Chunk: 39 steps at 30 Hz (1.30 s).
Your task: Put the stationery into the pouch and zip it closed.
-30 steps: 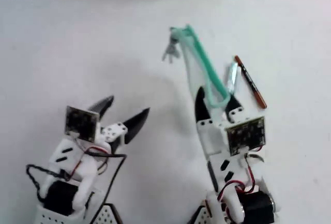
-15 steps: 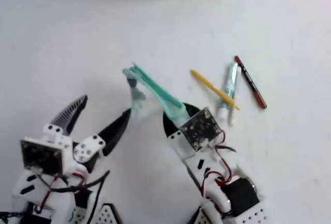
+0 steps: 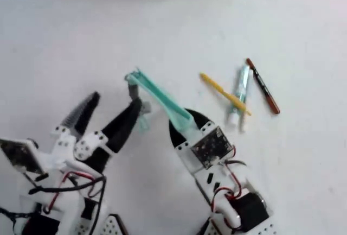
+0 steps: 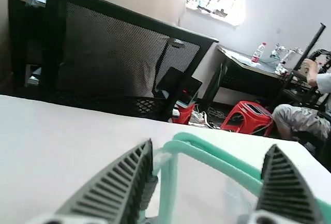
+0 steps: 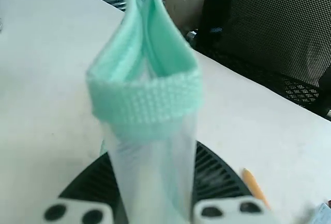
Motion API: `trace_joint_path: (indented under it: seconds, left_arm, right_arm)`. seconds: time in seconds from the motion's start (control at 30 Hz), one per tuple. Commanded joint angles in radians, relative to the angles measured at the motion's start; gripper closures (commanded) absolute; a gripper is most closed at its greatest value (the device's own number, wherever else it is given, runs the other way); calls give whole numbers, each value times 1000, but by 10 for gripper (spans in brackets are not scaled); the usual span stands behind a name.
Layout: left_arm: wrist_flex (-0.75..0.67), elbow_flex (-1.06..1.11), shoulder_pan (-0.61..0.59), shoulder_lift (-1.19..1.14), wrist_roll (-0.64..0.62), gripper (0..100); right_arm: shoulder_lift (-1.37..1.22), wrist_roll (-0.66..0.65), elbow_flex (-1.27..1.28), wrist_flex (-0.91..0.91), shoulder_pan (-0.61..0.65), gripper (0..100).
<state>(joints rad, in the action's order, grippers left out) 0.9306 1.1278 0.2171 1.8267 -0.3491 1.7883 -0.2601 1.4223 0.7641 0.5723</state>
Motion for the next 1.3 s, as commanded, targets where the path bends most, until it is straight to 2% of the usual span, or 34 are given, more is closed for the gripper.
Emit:
trace_joint_path:
  seconds: [0.0, 0.17, 0.37, 0.5, 0.6, 0.77, 0.9, 1.03, 1.17, 1.27]
  left_arm:
    - [-78, 48, 61, -13, -34, 673]
    - [-81, 55, 59, -13, -141, 675]
    - [-80, 138, 59, -8, -141, 675]
    - [-51, 175, 70, -5, -94, 676]
    - [-17, 150, 113, -4, -97, 676]
    - [31, 129, 255, -4, -86, 676]
    - [12, 163, 292, -4, -8, 676]
    - [26, 170, 295, -4, 71, 676]
    - [52, 172, 300, -4, 150, 676]
    - [63, 187, 326, -4, 226, 676]
  right_arm:
    - [4, -8, 3, -56, 8, 981]
    - [7, -8, 127, -283, 8, 981]
    - [1, -2, 164, -430, 51, 981]
    - [-1, -2, 201, -452, 54, 981]
    - [-2, -8, 272, -507, 58, 981]
    - [-45, -2, 270, -575, 67, 981]
    - [-116, -3, 265, -588, 137, 981]
    - [-170, -12, 261, -588, 143, 981]
    - [-202, -112, 262, -581, 194, 981]
    - [-213, -129, 262, -579, 202, 981]
